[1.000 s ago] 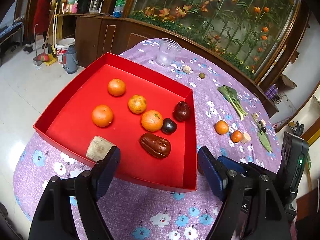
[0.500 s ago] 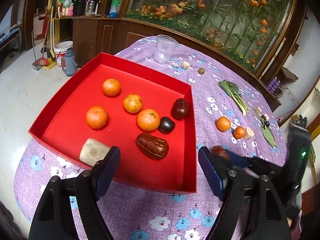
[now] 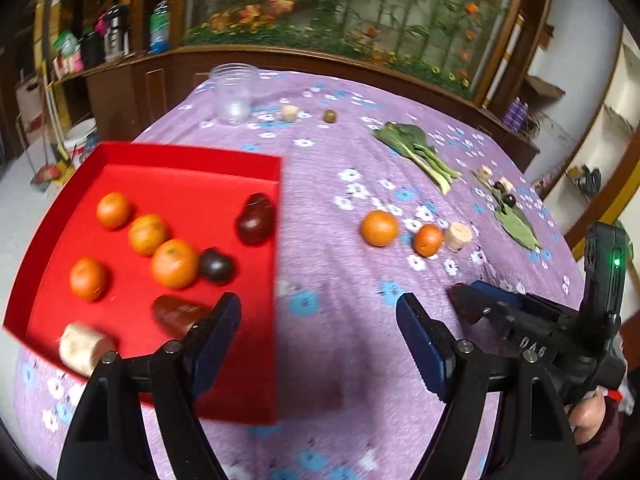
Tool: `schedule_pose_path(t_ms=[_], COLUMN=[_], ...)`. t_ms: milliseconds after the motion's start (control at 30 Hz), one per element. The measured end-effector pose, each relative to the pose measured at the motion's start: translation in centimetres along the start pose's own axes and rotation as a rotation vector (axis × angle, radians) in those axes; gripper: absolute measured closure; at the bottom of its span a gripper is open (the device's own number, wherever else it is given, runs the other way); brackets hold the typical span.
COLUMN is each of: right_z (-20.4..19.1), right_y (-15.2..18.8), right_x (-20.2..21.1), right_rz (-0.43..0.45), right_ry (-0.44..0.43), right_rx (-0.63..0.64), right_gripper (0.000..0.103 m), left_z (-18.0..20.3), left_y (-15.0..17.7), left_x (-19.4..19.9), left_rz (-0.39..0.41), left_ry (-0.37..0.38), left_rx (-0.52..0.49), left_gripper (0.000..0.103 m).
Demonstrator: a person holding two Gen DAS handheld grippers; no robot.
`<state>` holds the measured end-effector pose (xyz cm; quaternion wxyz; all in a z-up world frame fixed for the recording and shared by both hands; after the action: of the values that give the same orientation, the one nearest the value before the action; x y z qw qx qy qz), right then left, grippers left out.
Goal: Organize fruits
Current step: 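Move the left tool to an orange and grasp it while the right tool holds the date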
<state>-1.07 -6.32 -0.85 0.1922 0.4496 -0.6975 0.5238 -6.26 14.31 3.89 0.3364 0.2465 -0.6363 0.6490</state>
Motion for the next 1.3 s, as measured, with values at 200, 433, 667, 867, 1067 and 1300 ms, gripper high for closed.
schedule_pose_path(t_ms=[200, 433, 667, 867, 1067, 1300], right_z=[0.2, -0.3, -0.1, 1.5, 1.4, 1.4], right_y=[0.3, 0.4, 0.3, -0.3, -0.2, -0.2], right_x=[-0.9, -1.0, -0.7, -0.5, -0.4, -0.4], right_rz=[-0.007, 0.003, 0.046, 0.042, 0.041, 0.039], right_ry=[-0.048, -0.028, 0.081, 0.092, 0.094, 0.09], right_rx=[0.003, 0.056, 0.1, 0.042, 0.043, 0.039], right_gripper=[0.068, 0.068, 0.069, 0.069, 0.069, 0.069], left_z=[2.3, 3.9, 5.0, 5.7, 5.5, 5.0], left_y=[-0.4, -1.1, -2.6, -2.9, -3.5, -4.5], left_x=[-1.9, -4.0, -5.8, -7.2, -8.6, -10.3], left_rz=[-0.027, -0.041, -0.045, -0.065, -0.089, -0.105], left_ry=[-0.022, -0.144, -0.221, -0.217, -0.164, -0.099], left_rx=[-0.049, -0.133, -0.217, -0.242, -0.221, -0.183], left_gripper=[0.024, 0.024, 0.024, 0.024, 0.024, 0.024])
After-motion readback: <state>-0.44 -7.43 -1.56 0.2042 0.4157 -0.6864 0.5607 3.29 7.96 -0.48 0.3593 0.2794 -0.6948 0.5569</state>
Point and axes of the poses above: each gripper's, at about its wrist camera, not at the fingertips, and x roughly against the way its jaws point, z to its right, y to its underside, the point moved 4 cm from there along -x, roughly the way its jaws point, and after that the axes turned 10 degrees about -x, right-handed, at the moved point
